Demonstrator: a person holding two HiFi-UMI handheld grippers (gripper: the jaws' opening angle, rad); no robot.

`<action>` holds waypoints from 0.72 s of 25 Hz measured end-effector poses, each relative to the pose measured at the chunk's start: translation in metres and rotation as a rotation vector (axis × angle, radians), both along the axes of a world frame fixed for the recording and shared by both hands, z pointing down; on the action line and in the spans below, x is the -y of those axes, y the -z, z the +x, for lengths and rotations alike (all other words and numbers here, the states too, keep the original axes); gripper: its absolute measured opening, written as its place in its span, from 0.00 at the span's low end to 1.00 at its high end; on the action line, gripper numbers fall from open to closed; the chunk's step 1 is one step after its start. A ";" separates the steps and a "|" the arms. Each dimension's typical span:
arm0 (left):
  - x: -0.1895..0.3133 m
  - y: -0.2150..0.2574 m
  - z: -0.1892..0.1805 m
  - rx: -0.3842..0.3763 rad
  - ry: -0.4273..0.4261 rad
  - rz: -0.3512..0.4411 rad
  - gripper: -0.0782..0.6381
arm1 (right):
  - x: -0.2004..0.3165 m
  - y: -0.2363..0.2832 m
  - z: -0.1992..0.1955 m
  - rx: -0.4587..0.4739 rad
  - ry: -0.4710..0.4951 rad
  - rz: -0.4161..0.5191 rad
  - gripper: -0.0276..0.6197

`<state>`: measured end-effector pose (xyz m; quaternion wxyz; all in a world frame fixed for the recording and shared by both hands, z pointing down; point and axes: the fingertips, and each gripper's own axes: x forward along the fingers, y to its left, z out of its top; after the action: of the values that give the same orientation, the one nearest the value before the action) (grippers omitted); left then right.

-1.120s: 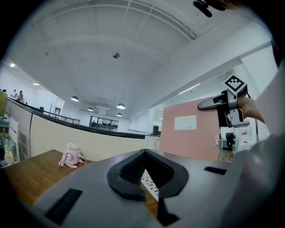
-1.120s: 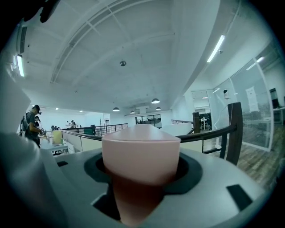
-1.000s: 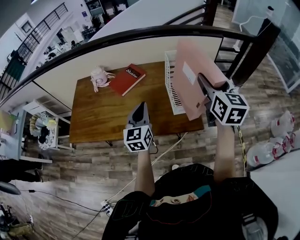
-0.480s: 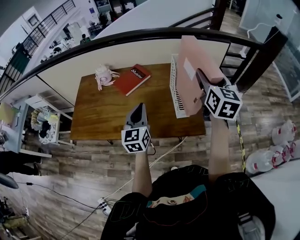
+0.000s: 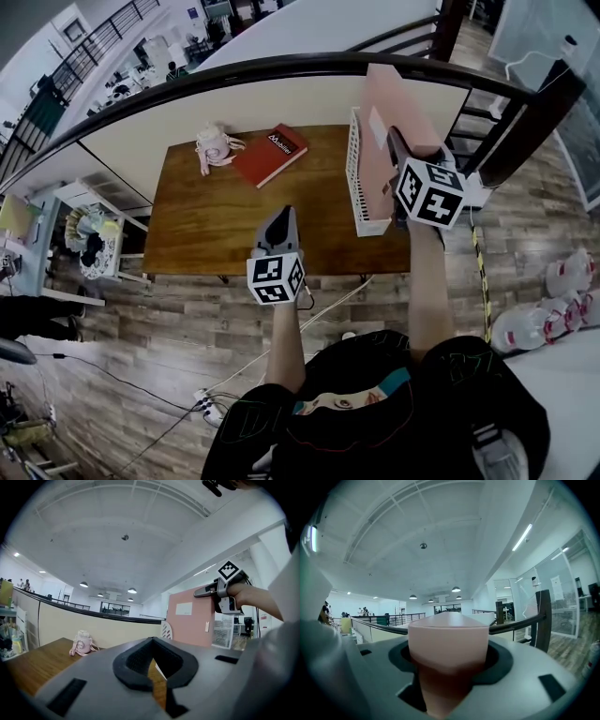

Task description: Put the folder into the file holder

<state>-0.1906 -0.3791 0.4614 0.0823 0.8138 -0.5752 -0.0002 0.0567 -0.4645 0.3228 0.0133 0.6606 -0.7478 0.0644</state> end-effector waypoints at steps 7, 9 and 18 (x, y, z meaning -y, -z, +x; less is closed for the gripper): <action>-0.002 -0.002 -0.002 0.011 0.011 -0.016 0.10 | 0.013 -0.018 -0.002 0.007 -0.038 0.015 0.49; -0.003 -0.004 -0.003 0.013 0.014 -0.021 0.10 | 0.015 -0.028 -0.003 0.004 -0.043 0.012 0.49; -0.011 -0.023 -0.009 0.021 0.025 -0.066 0.10 | 0.010 -0.121 -0.014 -0.027 -0.025 -0.062 0.49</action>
<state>-0.1996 -0.3680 0.4839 0.1031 0.8034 -0.5858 0.0263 0.0429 -0.4748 0.4442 0.0432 0.6699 -0.7370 0.0788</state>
